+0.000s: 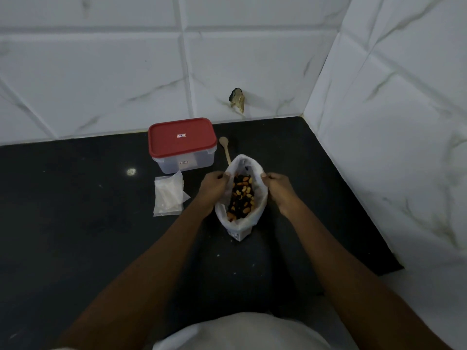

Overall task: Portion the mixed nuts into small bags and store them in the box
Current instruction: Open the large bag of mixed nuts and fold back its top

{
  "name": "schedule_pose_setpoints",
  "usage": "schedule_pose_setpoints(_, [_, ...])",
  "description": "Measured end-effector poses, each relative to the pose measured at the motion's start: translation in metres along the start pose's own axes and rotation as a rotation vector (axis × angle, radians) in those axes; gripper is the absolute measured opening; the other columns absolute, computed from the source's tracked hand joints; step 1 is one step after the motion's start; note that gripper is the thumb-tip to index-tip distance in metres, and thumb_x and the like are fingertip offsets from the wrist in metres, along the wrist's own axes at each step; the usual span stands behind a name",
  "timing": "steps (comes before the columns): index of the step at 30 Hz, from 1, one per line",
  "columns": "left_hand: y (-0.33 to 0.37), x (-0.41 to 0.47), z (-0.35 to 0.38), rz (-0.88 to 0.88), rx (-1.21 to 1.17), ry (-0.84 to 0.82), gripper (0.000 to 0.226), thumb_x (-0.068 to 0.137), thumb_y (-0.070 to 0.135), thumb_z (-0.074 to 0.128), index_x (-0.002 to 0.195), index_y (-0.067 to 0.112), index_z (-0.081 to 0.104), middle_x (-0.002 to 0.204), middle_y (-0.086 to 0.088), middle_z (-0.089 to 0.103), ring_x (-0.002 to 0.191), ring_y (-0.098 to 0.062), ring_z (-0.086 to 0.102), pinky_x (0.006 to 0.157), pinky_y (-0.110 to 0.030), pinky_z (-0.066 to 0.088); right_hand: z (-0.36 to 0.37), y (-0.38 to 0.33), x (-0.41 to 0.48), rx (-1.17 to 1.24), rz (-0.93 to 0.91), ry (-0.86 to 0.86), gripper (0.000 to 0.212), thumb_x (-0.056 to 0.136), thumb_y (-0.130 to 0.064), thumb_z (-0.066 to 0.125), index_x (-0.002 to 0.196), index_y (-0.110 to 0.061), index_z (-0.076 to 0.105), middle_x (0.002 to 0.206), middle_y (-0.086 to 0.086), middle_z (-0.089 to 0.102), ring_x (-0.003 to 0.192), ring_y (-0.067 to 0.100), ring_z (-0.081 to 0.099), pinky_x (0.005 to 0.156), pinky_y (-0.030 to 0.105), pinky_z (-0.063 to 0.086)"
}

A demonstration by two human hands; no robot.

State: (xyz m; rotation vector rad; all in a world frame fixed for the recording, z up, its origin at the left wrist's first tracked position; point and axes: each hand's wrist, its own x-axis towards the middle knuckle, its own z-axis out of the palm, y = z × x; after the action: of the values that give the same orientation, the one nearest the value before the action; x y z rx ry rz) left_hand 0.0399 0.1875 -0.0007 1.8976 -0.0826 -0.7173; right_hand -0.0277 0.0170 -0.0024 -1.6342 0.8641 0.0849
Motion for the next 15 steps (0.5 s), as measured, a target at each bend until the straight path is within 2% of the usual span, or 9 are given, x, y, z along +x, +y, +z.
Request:
schedule_pose_setpoints(3, [0.006, 0.007, 0.000, -0.011, 0.025, -0.067, 0.033, 0.101, 0.027, 0.046, 0.129, 0.012, 0.055, 0.116, -0.003, 0.057, 0.107, -0.018, 0.056, 0.082, -0.031, 0.047, -0.001, -0.004, 0.001, -0.084, -0.090, -0.050, 0.015, 0.101, -0.029, 0.051, 0.111, -0.024, 0.061, 0.097, -0.010, 0.057, 0.089, 0.005, 0.053, 0.073, 0.024, 0.045])
schedule_pose_setpoints(6, [0.005, 0.013, 0.002, 0.037, 0.084, 0.034, 0.021, 0.098, 0.033, 0.052, 0.107, 0.016, 0.062, 0.104, -0.003, 0.064, 0.093, -0.014, 0.061, 0.070, -0.025, 0.047, 0.002, 0.001, 0.004, -0.119, -0.132, -0.029, 0.015, 0.100, -0.032, 0.053, 0.107, -0.023, 0.063, 0.105, -0.004, 0.063, 0.091, 0.006, 0.057, 0.074, 0.023, 0.048])
schedule_pose_setpoints(7, [0.005, 0.015, 0.004, 0.056, 0.107, 0.083, 0.021, 0.098, 0.033, 0.054, 0.106, 0.016, 0.062, 0.101, -0.002, 0.064, 0.086, -0.010, 0.060, 0.066, -0.023, 0.046, 0.004, 0.001, 0.006, -0.122, -0.127, -0.018, 0.017, 0.099, -0.031, 0.054, 0.109, -0.022, 0.064, 0.109, -0.002, 0.064, 0.094, 0.008, 0.058, 0.076, 0.025, 0.049])
schedule_pose_setpoints(9, [0.008, 0.018, 0.005, 0.087, 0.129, 0.118, 0.023, 0.098, 0.030, 0.053, 0.112, 0.013, 0.062, 0.102, -0.002, 0.063, 0.078, -0.004, 0.057, 0.062, -0.021, 0.044, 0.007, -0.003, 0.008, -0.122, -0.109, -0.033, 0.024, 0.099, -0.028, 0.054, 0.120, -0.019, 0.062, 0.114, 0.000, 0.063, 0.101, 0.013, 0.058, 0.078, 0.027, 0.049])
schedule_pose_setpoints(12, [0.019, 0.020, 0.001, 0.055, 0.108, -0.003, 0.028, 0.101, 0.023, 0.048, 0.124, 0.009, 0.058, 0.107, -0.005, 0.060, 0.083, -0.007, 0.054, 0.067, -0.023, 0.044, 0.008, -0.012, 0.010, -0.134, -0.096, -0.058, 0.026, 0.101, -0.027, 0.051, 0.125, -0.020, 0.059, 0.105, -0.005, 0.058, 0.094, 0.009, 0.055, 0.071, 0.025, 0.045])
schedule_pose_setpoints(15, [0.022, 0.019, 0.001, 0.010, -0.095, -0.080, 0.035, 0.101, 0.015, 0.048, 0.129, -0.004, 0.053, 0.087, 0.001, 0.057, 0.077, -0.010, 0.054, 0.071, -0.026, 0.046, 0.008, -0.018, 0.009, -0.147, -0.162, -0.051, 0.029, 0.102, -0.037, 0.045, 0.124, -0.021, 0.056, 0.102, -0.006, 0.057, 0.093, 0.008, 0.055, 0.072, 0.025, 0.045])
